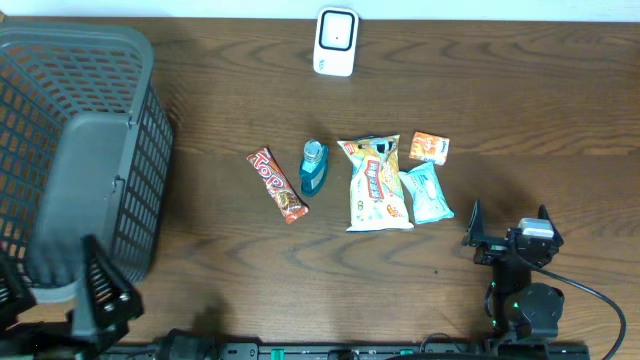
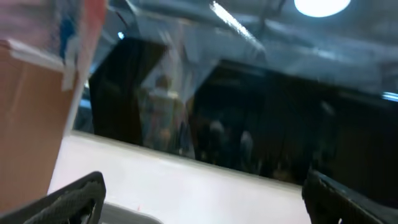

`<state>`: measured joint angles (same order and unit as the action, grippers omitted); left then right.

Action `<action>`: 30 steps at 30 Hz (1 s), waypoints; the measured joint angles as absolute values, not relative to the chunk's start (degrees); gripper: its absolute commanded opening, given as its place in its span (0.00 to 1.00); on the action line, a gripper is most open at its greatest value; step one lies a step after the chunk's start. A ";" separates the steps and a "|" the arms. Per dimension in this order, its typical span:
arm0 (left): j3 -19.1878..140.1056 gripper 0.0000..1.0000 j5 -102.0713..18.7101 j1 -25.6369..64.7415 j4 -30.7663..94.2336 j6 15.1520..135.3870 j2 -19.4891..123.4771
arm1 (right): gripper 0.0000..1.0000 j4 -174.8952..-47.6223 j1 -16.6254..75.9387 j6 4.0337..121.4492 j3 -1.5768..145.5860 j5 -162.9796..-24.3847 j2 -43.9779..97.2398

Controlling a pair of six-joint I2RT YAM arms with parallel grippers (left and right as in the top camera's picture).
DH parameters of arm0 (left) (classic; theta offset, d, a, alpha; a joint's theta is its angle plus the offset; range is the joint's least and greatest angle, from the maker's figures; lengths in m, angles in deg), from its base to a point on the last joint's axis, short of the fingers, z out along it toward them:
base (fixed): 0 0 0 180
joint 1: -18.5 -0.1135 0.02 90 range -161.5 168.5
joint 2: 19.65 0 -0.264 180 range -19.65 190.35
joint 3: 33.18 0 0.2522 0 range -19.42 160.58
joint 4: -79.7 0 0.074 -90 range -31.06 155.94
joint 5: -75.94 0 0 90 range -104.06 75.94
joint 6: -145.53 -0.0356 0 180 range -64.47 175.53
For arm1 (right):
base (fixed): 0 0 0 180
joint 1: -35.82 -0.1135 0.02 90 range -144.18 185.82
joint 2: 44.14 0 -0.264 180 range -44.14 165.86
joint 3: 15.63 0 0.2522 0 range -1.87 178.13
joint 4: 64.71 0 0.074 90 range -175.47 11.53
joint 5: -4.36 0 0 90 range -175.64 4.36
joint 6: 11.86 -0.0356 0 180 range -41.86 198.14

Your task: Scan the item barcode

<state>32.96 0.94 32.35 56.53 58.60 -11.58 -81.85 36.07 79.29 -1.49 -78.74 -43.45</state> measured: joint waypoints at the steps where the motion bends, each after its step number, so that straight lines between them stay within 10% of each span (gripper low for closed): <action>1: 32.92 0.98 1.33 32.35 57.65 58.80 -11.58 | 0.99 -81.87 36.07 78.83 -1.49 -78.79 -43.45; 14: 32.85 0.98 2.82 32.22 64.40 61.40 -11.56 | 0.99 -82.13 36.07 59.94 -1.49 -85.72 -43.45; 30: 32.81 0.98 2.82 32.20 60.25 64.64 -13.83 | 0.99 -81.02 36.07 27.03 -1.49 -137.78 -43.45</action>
<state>32.81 2.82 32.20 60.25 64.64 -13.83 -81.02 36.07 27.03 -1.49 -137.78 -43.45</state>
